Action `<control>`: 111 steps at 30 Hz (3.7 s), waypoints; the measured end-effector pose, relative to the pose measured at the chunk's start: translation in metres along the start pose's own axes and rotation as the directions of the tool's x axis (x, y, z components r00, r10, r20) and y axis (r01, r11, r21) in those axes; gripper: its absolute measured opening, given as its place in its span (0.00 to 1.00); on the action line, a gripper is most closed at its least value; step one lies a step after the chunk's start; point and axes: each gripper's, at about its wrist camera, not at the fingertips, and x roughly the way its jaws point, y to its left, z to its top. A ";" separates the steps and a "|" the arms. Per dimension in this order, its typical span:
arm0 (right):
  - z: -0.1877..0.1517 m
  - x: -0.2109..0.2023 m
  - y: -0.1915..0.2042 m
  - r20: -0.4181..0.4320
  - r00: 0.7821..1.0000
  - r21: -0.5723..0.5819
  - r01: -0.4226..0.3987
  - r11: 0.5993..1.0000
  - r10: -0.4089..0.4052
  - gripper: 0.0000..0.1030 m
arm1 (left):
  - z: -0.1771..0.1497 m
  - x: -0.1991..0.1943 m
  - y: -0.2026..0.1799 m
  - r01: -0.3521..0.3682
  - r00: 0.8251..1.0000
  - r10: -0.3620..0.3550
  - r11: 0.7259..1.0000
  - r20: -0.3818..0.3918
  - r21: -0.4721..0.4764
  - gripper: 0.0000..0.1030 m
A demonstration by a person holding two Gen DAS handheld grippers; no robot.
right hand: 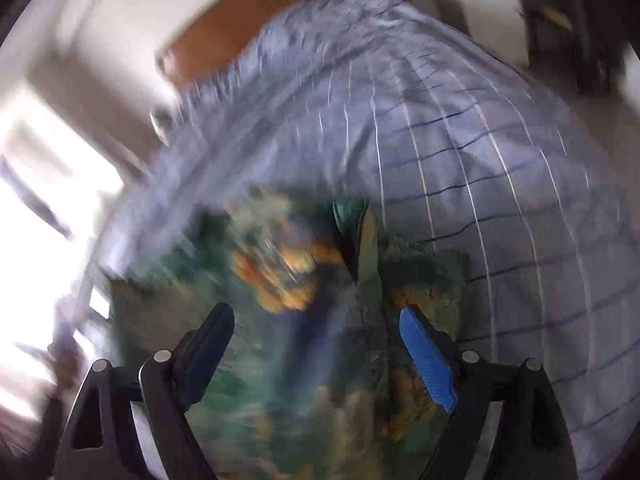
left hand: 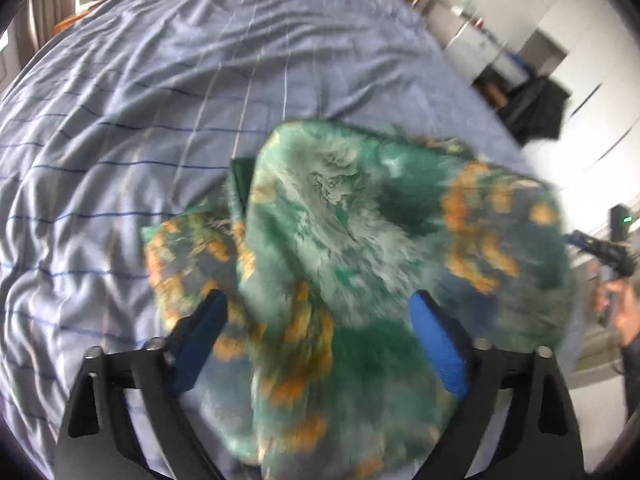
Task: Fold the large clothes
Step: 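Fold the hem up toward the collar with both grippers, then release the folded jacket with both grippers and hold them open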
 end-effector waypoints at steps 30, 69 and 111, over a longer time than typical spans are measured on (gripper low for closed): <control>0.019 0.101 -0.005 0.186 0.920 -0.046 0.359 0.932 -0.345 0.12 | 0.004 0.074 0.003 -0.359 0.891 0.360 0.932 0.277 -0.057 0.17; 0.018 0.095 -0.017 0.238 0.935 0.028 0.266 0.964 -0.264 0.25 | 0.005 0.036 -0.012 -0.419 0.834 0.426 0.903 0.350 -0.100 0.89; -0.185 -0.079 0.119 0.410 0.857 -0.061 0.368 0.928 -0.313 0.78 | -0.200 0.004 -0.038 -0.303 0.922 0.327 0.943 0.207 -0.138 1.00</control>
